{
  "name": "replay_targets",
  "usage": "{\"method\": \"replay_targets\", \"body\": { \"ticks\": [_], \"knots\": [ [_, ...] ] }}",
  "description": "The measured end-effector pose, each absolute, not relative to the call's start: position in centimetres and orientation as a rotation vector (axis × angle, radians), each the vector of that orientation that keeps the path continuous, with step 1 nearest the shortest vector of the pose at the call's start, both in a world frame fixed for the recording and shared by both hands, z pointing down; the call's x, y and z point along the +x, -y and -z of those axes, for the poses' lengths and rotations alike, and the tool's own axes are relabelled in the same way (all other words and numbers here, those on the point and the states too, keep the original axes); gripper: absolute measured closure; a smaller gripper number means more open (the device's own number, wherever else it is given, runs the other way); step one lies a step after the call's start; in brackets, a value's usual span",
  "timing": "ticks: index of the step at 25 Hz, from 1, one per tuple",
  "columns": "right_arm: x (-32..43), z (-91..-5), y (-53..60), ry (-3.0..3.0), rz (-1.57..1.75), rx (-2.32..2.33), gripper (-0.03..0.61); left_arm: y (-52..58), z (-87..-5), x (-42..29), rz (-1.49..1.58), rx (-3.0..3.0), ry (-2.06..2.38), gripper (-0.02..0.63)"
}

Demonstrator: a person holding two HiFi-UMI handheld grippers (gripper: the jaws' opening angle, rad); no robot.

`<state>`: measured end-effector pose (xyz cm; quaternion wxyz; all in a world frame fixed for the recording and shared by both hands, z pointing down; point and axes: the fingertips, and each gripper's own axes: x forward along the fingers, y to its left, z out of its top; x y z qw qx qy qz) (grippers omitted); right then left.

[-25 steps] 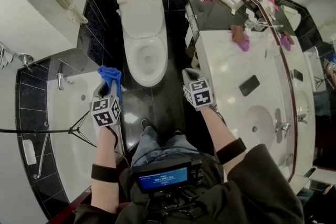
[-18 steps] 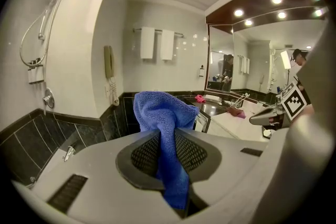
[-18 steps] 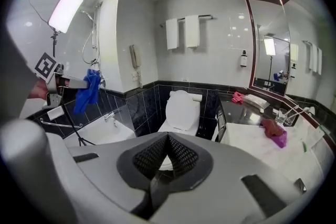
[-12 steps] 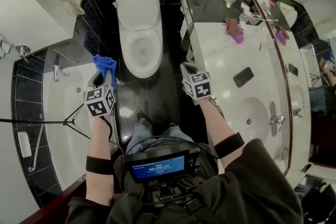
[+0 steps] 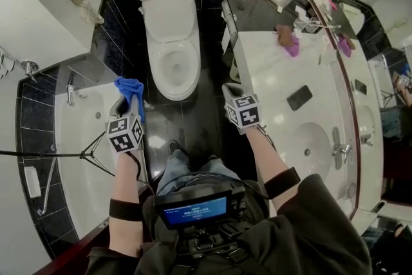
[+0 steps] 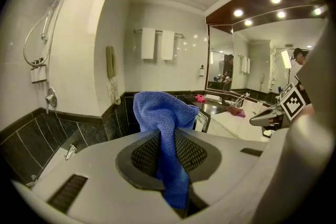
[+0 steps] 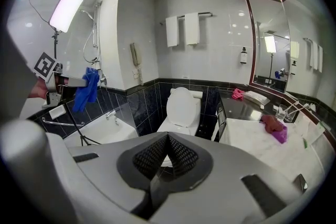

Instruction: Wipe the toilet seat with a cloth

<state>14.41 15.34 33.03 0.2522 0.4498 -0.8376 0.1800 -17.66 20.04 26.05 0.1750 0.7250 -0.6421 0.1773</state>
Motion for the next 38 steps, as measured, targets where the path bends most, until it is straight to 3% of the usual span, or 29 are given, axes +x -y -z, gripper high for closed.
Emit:
{"method": "replay_targets", "body": {
  "ticks": [15, 25, 38],
  "knots": [
    [11.3, -35.3, -13.5, 2.241, -0.544, 1.230, 0.558, -17.4, -29.1, -20.3, -0.555, 2.047, 1.753, 0.548],
    [5.7, -37.6, -8.0, 2.219, -0.526, 1.281, 0.557, -11.0, -33.4, -24.4, -0.570, 2.077, 1.649, 0.548],
    [2.3, -43.9, 2.9, 2.236, -0.543, 1.267, 0.558, 0.0, -41.3, -23.5, -0.672, 2.076, 1.556, 0.548]
  ]
}}
